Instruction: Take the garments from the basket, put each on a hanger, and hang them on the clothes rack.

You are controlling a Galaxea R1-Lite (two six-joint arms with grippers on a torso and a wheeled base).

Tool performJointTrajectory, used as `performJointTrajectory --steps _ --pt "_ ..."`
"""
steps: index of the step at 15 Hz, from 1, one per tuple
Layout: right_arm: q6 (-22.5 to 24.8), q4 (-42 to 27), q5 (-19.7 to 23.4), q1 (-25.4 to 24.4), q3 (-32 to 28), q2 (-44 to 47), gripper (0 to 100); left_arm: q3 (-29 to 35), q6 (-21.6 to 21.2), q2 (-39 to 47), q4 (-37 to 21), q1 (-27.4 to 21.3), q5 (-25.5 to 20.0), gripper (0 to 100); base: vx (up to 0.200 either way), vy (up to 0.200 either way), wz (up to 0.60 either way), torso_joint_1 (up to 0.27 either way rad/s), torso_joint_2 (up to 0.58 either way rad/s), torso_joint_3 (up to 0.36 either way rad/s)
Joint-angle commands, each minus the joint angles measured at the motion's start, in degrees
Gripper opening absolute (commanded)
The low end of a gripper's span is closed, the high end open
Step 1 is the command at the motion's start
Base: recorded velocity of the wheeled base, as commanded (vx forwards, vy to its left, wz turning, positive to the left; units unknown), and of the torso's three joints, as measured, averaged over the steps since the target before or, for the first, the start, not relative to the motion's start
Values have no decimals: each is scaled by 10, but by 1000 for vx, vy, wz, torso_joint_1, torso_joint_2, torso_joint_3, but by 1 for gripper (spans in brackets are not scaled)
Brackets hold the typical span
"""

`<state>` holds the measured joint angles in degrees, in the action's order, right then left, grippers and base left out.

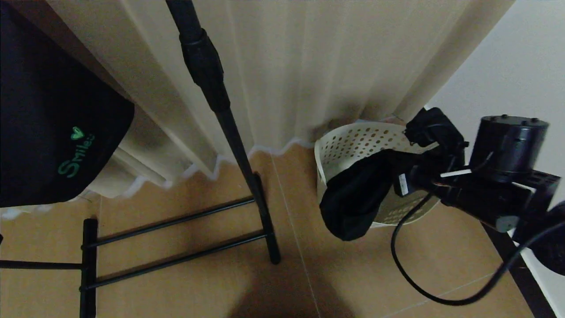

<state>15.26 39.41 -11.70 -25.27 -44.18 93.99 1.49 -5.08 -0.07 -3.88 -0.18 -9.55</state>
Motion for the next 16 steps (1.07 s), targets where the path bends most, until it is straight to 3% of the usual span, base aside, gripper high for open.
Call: performJointTrajectory --steps 1,4,9,16 --pt "2 1 -39 -79 59 -138 0 0 0 1 0 0 0 100 0 0 0 0 0 0" --pt "13 1 -68 -142 90 -218 0 0 1 1 0 0 -1 100 0 0 0 0 0 0" --pt "28 1 -69 -144 92 -249 0 0 1 1 0 0 -1 100 0 0 0 0 0 16" --pt "29 4 -50 -142 84 -226 0 0 1 1 0 0 -1 100 0 0 0 1 4 187"
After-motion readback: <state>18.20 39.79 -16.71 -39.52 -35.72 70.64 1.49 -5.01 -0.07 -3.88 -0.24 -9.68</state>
